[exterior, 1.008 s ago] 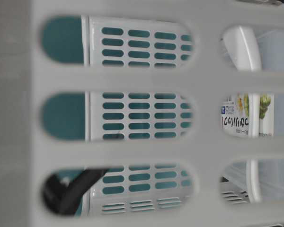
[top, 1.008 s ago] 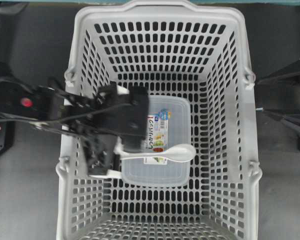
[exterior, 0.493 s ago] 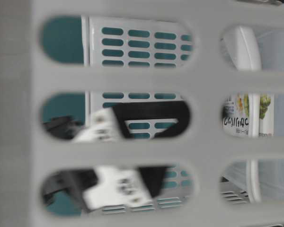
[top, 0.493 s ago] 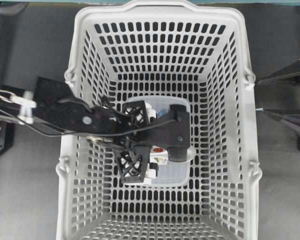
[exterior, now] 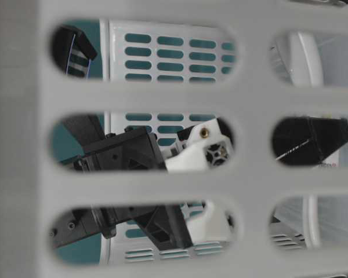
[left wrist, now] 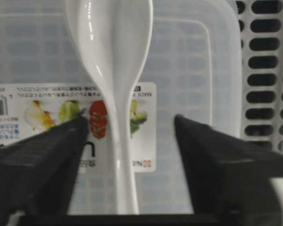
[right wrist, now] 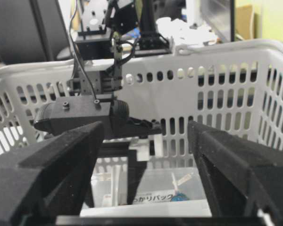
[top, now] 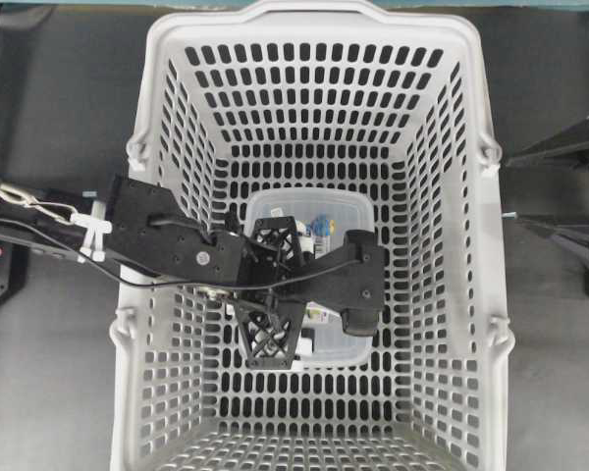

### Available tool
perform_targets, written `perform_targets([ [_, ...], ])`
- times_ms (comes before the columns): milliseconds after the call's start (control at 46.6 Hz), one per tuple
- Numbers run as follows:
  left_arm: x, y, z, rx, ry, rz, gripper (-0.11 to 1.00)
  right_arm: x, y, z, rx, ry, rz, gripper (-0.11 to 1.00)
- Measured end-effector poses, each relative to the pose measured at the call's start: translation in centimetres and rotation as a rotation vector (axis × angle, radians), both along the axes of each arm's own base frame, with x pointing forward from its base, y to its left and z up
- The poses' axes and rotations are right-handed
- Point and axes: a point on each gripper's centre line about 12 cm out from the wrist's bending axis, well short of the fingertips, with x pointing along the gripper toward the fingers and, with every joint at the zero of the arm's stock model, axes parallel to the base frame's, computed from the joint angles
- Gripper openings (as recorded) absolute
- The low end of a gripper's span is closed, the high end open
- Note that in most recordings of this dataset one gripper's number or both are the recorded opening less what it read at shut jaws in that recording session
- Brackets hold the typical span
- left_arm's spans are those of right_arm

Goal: Pick up the chinese spoon from the shopping basket with the left arm.
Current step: 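Lower the open left gripper around the white spoon's handle, then close the left gripper on the spoon handle and lift it upward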

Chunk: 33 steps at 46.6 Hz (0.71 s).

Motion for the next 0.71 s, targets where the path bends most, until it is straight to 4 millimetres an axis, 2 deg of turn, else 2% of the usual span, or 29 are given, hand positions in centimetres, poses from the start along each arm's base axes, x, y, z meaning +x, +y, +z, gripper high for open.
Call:
perform_targets([
  [129,0.0,0.0,0.0,0.001,0.000,-0.003,0.20,0.0,0.0,0.0,0.000,0.000,0.000,0.69],
  [172,0.0,0.0,0.0,0.002,0.001,-0.004,0.12,0.0,0.0,0.0,0.002,0.000,0.000,0.69],
  [365,0.1,0.0,1.3,-0.001,-0.021,-0.004,0.13,0.0,0.0,0.0,0.000,-0.002,0.000,0.69],
  [708,-0.1,0.0,9.2,-0.005,-0.040,0.009,0.13,0.0,0.0,-0.1,0.002,0.002,0.000,0.69],
])
